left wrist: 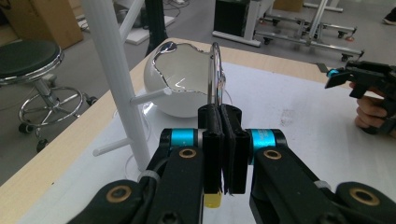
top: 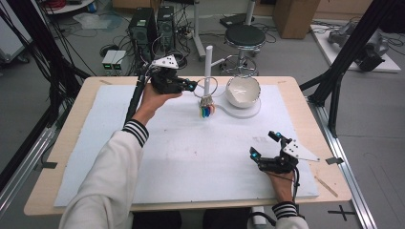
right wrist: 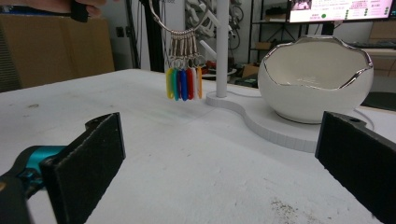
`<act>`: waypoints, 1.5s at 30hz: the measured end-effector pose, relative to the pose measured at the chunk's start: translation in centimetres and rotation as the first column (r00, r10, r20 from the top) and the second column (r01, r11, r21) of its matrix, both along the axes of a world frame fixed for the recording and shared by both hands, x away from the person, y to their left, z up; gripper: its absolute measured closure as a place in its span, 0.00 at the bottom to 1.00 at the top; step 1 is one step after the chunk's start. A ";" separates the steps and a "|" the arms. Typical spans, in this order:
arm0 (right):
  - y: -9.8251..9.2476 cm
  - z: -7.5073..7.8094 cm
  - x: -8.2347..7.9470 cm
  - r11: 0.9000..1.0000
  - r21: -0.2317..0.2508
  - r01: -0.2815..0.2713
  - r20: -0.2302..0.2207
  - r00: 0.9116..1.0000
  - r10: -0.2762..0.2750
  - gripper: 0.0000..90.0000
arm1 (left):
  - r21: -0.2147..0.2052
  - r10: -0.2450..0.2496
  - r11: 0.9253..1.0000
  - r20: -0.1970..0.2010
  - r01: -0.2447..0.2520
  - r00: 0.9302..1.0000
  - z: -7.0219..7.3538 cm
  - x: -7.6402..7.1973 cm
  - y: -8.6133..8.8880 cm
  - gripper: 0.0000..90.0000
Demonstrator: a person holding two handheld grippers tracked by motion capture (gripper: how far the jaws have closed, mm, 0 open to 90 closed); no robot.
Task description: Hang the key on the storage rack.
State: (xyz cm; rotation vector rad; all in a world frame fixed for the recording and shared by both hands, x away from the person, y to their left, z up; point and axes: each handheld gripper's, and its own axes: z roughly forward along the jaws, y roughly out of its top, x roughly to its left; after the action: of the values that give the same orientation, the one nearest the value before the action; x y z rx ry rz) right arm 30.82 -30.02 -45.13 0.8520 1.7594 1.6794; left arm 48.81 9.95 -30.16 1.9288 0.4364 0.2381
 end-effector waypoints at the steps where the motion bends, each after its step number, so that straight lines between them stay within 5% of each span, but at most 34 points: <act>1: 0.0 0.0 0.0 1.000 -0.001 0.000 0.000 1.000 0.000 0.01 | -0.004 0.005 1.000 -0.007 -0.005 1.000 -0.2 0.2 -0.1 0.97; 10: 0.0 0.0 0.0 1.000 0.000 -0.004 0.000 1.000 0.004 0.01 | -0.008 0.061 0.998 -0.022 -0.061 0.998 -1.6 1.9 -0.8 0.97; 22: 0.0 0.0 0.0 1.000 0.002 -0.001 0.004 1.000 0.001 0.01 | 0.001 0.159 0.987 -0.079 -0.159 0.984 -3.4 3.6 -0.1 0.97; 37: 0.0 0.0 0.0 1.000 -0.003 0.000 0.000 1.000 0.000 0.01 | 0.020 0.164 0.987 -0.135 -0.162 0.977 -4.4 4.0 -0.3 0.96; 42: 0.0 0.0 0.0 1.000 -0.003 0.000 0.000 1.000 0.000 0.01 | 0.052 0.144 0.989 -0.126 -0.139 0.981 -4.3 3.9 0.1 0.78; 45: 0.1 0.0 0.0 1.000 -0.006 0.000 0.001 1.000 0.000 0.01 | 0.047 0.144 0.989 -0.085 -0.141 0.986 -4.2 3.5 0.7 0.65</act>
State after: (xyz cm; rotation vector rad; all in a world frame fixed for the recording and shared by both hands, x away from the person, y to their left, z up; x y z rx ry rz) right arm 30.78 -29.97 -45.15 0.8488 1.7629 1.6737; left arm 52.28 10.66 -34.35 1.9552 0.6339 0.2574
